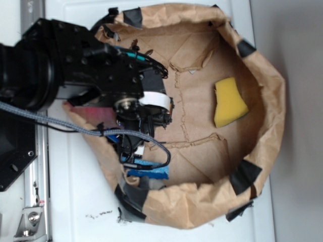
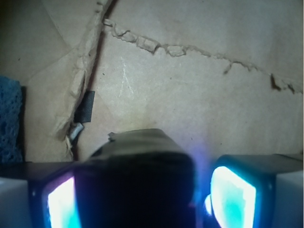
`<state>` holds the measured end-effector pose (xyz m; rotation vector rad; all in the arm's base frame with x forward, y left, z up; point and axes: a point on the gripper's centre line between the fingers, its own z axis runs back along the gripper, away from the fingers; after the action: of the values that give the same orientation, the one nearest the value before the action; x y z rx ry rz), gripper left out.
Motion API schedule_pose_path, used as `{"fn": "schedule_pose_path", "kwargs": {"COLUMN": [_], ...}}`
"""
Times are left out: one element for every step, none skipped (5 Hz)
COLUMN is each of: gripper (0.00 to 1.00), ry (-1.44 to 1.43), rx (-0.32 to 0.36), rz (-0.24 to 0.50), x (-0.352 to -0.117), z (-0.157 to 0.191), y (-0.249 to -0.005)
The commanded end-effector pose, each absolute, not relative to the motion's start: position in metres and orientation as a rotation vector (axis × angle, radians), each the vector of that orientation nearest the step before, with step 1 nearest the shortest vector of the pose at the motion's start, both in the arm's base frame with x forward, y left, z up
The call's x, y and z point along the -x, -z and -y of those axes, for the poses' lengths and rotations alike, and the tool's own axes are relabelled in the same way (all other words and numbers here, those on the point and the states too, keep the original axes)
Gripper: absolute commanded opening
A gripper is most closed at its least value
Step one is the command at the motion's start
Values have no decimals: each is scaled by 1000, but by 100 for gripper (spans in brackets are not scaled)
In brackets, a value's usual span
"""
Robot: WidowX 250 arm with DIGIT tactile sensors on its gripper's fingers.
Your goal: Grab the black box.
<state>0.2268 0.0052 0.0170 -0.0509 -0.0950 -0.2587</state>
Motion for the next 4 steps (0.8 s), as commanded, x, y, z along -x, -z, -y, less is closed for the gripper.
{"fn": "schedule_pose_path", "kwargs": {"gripper": [0, 0, 0, 0], "ry": [293, 289, 278, 263], "rx": [44, 56, 70, 79], "rz": [103, 113, 120, 126], "x": [-230, -230, -232, -237], "z": [1, 2, 1, -1], "y": [-9, -16, -23, -32]}}
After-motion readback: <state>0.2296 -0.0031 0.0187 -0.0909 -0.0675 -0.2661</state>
